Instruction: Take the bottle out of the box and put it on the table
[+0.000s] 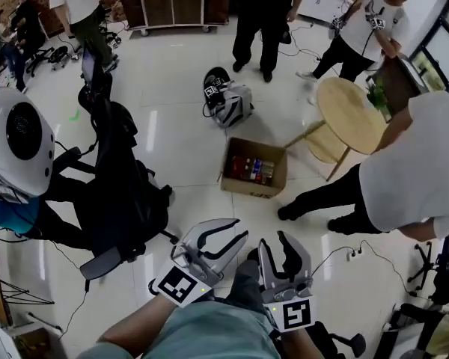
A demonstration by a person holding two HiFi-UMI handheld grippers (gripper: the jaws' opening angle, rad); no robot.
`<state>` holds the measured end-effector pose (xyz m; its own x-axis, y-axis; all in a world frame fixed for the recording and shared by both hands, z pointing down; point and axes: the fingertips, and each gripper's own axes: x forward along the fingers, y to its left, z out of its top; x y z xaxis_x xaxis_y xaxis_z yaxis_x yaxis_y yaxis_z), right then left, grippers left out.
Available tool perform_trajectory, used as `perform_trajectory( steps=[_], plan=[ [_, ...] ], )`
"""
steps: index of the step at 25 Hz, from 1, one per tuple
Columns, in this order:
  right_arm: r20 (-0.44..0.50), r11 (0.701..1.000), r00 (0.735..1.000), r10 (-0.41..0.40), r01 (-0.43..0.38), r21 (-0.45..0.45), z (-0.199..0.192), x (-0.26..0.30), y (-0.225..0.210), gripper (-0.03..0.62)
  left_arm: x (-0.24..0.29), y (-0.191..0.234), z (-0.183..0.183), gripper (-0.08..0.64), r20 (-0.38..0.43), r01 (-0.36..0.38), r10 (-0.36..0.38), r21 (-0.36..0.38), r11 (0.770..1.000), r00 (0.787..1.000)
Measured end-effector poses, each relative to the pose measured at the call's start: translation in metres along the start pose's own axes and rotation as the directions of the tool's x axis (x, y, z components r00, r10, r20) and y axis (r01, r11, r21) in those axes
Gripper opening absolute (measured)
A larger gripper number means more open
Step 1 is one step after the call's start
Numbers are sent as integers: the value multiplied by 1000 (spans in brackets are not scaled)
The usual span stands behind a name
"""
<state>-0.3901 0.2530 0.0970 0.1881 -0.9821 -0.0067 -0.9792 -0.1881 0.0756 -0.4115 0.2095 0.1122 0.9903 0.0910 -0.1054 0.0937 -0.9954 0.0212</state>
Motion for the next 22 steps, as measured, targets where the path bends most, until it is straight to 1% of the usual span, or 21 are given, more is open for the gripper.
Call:
perform_trajectory(
  steps=[5, 9, 14, 16, 18, 22],
  plan=[
    [27, 999, 1000, 2, -3, 36, -15, 12, -82, 132, 83, 5, -15, 94, -20, 9, -9, -1, 1000, 1000],
    [40, 998, 998, 39, -41, 50, -21, 24, -147, 140, 154, 9, -16, 94, -4, -3, 3, -10, 1000, 1000],
    [36, 994, 996, 80, -82, 71, -29, 33, -223, 152, 230, 7, -24, 94, -39, -17, 17, -5, 1000, 999],
    [31, 994, 996, 85, -87, 72, -32, 39, -249, 152, 254, 9, -27, 94, -51, -19, 19, 1, 1000, 999],
    [33, 993, 996, 81, -83, 81, -33, 47, -269, 155, 274, 14, -26, 94, -45, -22, 22, -1, 1000, 999],
    [35, 993, 995, 93, -96, 74, -37, 74, -293, 155, 298, 38, -32, 94, -33, -46, 46, -12, 999, 998]
  ],
)
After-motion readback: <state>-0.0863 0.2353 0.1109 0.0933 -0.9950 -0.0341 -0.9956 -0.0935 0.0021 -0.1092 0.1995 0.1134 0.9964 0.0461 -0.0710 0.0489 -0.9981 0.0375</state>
